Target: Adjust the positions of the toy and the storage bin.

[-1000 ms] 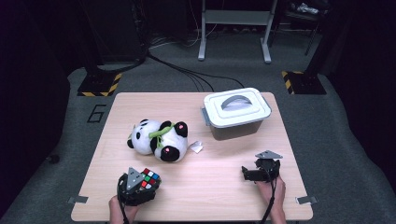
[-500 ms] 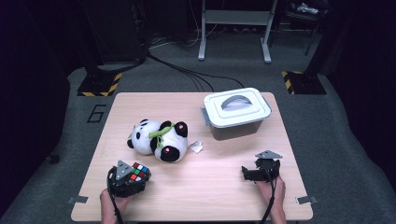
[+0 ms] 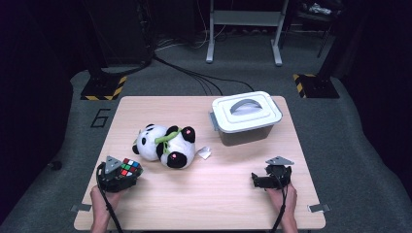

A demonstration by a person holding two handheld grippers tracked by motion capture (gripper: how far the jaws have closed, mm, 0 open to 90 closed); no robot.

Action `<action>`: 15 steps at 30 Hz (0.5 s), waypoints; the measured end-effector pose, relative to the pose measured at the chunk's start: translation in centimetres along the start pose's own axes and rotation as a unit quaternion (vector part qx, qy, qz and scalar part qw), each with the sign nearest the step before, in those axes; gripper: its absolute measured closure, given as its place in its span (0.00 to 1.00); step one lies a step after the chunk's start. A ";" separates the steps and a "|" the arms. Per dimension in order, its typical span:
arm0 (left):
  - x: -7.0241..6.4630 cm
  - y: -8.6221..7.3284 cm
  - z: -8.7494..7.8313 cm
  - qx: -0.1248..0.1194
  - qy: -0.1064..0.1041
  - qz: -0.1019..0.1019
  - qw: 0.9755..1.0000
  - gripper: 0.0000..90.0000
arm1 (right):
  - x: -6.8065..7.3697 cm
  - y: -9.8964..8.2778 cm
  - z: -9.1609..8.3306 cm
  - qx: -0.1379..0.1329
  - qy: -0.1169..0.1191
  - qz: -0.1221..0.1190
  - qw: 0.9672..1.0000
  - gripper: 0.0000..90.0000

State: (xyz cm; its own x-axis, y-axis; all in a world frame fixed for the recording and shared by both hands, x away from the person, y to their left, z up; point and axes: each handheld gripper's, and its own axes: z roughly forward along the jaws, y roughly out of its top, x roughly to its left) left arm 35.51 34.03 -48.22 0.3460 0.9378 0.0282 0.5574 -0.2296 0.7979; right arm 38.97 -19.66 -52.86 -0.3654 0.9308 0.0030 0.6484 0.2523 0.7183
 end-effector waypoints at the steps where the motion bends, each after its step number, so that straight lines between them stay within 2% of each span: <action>1: 0.4 0.1 0.1 0.002 0.003 -0.003 1.000 0.38 | 0.0 0.0 0.0 0.000 0.000 -0.001 1.000 0.01; 5: 1.7 0.2 0.3 -0.004 0.014 -0.015 1.000 0.38 | 0.0 0.0 0.0 0.000 0.000 0.000 1.000 0.01; 10: 3.5 0.5 1.1 0.005 0.033 -0.024 0.999 0.38 | 0.0 0.0 0.0 0.000 0.000 -0.001 1.000 0.01; 13: 4.5 0.6 1.7 0.006 0.049 -0.036 0.998 0.38 | 0.0 0.0 0.0 0.000 0.000 -0.002 1.000 0.01; 14: 4.8 0.5 2.1 -0.004 0.058 -0.042 0.997 0.38 | -0.1 0.0 0.0 0.001 0.000 -0.005 1.000 0.01; 15: 5.1 0.5 2.2 0.001 0.058 -0.045 0.997 0.38 | -0.1 0.0 0.0 0.001 0.000 -0.004 1.000 0.01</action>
State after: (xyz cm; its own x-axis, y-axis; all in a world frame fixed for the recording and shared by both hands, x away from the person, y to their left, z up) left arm 39.23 38.17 -49.00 0.2058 0.9782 0.0261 0.5832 -0.1441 0.7994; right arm 39.03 -19.71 -52.85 -0.3713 0.9285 -0.0027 0.6467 0.2606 0.7169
